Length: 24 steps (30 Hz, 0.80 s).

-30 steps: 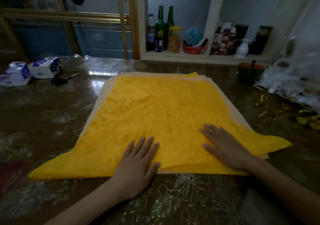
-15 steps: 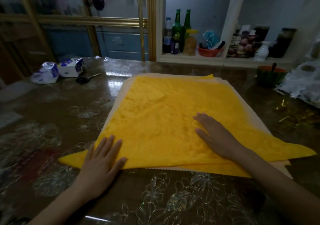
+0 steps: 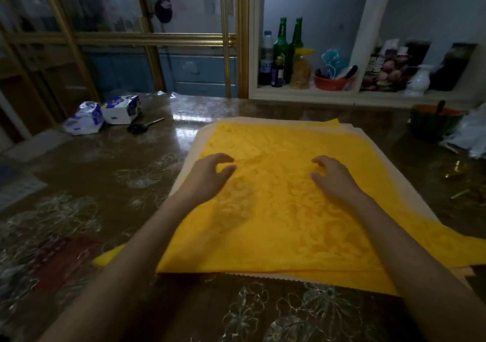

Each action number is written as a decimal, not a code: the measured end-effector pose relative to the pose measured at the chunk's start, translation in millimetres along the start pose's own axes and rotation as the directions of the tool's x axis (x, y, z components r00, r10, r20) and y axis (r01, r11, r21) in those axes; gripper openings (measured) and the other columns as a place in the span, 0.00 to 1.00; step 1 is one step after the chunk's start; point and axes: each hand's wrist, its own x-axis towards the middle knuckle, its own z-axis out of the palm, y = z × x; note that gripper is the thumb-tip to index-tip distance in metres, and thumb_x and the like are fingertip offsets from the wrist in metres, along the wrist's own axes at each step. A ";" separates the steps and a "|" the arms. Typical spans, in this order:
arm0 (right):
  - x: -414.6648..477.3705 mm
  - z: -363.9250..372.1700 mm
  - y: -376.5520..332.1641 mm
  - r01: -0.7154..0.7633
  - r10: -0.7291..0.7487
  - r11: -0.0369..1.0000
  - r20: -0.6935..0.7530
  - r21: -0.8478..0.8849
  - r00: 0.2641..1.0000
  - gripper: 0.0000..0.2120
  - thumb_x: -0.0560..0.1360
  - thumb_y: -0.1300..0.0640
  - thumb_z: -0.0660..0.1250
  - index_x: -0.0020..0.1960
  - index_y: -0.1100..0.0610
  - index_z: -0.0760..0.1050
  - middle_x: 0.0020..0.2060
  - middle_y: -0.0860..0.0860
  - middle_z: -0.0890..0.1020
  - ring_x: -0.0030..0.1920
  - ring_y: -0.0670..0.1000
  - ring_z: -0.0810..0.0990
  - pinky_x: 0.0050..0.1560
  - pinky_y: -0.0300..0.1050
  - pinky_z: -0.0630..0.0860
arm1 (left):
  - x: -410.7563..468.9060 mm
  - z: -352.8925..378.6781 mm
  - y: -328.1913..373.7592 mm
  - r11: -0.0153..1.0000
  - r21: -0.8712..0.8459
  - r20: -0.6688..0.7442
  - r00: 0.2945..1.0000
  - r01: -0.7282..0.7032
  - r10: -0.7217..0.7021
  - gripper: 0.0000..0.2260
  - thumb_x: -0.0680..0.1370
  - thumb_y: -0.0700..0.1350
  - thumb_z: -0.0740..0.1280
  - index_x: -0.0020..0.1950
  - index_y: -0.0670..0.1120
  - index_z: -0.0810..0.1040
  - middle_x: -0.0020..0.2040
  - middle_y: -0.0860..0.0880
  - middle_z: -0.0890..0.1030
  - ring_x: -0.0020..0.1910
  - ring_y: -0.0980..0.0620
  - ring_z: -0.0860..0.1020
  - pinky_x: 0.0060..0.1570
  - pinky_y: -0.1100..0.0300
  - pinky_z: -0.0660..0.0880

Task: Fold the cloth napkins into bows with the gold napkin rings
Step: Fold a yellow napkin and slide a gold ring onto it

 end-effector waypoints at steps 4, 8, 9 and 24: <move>14.2 11.8 0.5 -0.151 0.167 0.968 0.066 -0.199 0.984 0.29 0.75 0.48 0.66 0.72 0.55 0.62 0.67 0.57 0.69 0.67 0.59 0.68 0.64 0.53 0.67 | 69.1 77.2 22.4 0.989 0.084 0.217 0.966 0.123 -0.138 0.21 0.78 0.47 0.64 0.70 0.44 0.68 0.69 0.42 0.70 0.68 0.45 0.68 0.64 0.56 0.66; 32.2 5.0 8.4 -0.224 0.252 0.939 0.077 -0.260 0.965 0.31 0.72 0.40 0.67 0.69 0.54 0.65 0.67 0.55 0.69 0.68 0.58 0.66 0.65 0.52 0.63 | 90.9 101.2 22.9 0.943 0.242 0.228 0.931 0.229 -0.284 0.26 0.75 0.49 0.67 0.71 0.46 0.64 0.69 0.42 0.66 0.69 0.42 0.64 0.65 0.47 0.63; 37.3 4.0 12.5 -0.219 0.245 0.947 0.088 -0.234 0.965 0.31 0.71 0.40 0.68 0.68 0.54 0.67 0.66 0.54 0.70 0.67 0.57 0.67 0.65 0.51 0.63 | 97.3 101.7 23.3 0.928 0.271 0.240 0.916 0.255 -0.321 0.27 0.75 0.50 0.68 0.71 0.46 0.64 0.69 0.42 0.65 0.69 0.41 0.62 0.65 0.47 0.62; 59.1 -4.6 33.0 -0.026 0.001 0.985 0.145 0.168 0.990 0.09 0.75 0.56 0.69 0.46 0.62 0.78 0.34 0.51 0.74 0.35 0.48 0.72 0.33 0.41 0.66 | 122.7 92.7 3.8 0.955 -0.149 0.229 0.949 0.256 -0.218 0.07 0.77 0.39 0.66 0.52 0.38 0.81 0.49 0.42 0.81 0.42 0.52 0.74 0.35 0.62 0.69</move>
